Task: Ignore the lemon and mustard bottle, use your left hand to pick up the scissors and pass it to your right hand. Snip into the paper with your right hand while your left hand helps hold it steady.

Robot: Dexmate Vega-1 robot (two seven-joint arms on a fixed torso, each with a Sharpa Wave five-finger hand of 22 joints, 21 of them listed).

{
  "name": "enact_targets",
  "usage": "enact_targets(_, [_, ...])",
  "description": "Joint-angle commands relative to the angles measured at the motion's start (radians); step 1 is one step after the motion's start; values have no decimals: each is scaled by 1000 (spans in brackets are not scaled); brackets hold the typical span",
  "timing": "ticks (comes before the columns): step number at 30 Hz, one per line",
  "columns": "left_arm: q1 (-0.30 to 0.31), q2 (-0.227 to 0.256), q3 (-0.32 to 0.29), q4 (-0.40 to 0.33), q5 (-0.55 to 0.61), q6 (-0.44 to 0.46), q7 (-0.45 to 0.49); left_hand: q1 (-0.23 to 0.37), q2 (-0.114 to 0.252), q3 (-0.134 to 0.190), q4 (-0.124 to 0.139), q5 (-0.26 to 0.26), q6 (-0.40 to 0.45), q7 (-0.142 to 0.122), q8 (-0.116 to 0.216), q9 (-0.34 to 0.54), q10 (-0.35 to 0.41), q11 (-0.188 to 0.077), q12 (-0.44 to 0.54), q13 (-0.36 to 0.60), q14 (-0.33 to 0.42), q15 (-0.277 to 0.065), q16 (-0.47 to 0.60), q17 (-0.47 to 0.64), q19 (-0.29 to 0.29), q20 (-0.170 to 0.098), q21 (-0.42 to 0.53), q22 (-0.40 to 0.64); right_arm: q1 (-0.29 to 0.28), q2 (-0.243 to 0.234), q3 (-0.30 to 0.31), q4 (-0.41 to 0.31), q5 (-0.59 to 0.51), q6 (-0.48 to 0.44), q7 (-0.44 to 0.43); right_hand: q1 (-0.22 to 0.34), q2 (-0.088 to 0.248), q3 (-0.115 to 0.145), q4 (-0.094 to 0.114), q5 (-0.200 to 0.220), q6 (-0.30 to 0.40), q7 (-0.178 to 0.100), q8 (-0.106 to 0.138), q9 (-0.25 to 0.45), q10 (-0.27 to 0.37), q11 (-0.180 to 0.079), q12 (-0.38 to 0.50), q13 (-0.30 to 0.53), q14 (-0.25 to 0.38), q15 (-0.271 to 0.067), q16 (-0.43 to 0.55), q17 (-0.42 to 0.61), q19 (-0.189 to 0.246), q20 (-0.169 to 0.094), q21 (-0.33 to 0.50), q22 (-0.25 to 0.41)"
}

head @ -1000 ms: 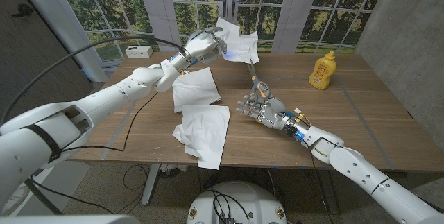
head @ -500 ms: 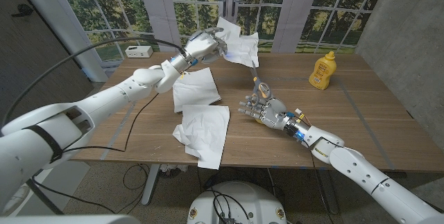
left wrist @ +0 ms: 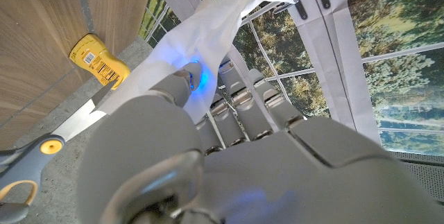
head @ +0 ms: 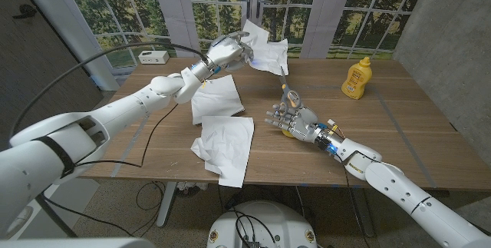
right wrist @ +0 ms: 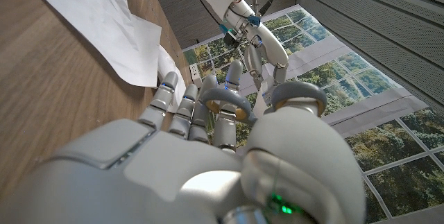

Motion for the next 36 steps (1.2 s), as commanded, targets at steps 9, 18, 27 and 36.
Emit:
enact_targets(9, [-9,-14,21,25,-15,1,17,2,6,11,-2,-6,-1,4,5,0,9,-5,38,1,-2,-91,2,0,-1,-129,0,3,36,9,-15,16,-6,-17,16,5,12,1,-10,-5,5,4,-1,7,11,-3,11,-2,11,0,-4,4,10,-4,-1,3])
enact_targets(18, [-12,-17,26,31,-16,0,22,-1,6,13,-1,-7,0,4,4,-2,9,-4,39,-3,-3,-91,2,0,-1,-129,0,3,35,11,-16,20,-4,-20,16,8,13,3,-12,-5,8,2,-2,8,12,-4,13,-3,12,-1,-4,4,11,-3,-2,3])
enact_targets(27, [-15,-22,31,38,-18,0,27,-1,5,16,-3,-7,-3,4,10,6,9,-5,44,-3,-2,-91,2,0,-1,-129,0,3,30,10,-10,17,-1,-16,16,9,14,5,-14,-6,11,3,-4,9,13,-4,14,-5,13,-1,-5,4,11,-2,-3,3])
enact_targets(36, [-14,-21,33,38,-21,1,26,-3,6,18,-3,-8,-2,4,7,-2,7,-5,46,-4,-2,-91,2,0,-2,-129,0,3,27,14,-8,17,0,-12,15,35,25,18,-26,-3,27,0,0,11,30,-10,18,-15,23,-8,-2,3,17,-7,-2,3])
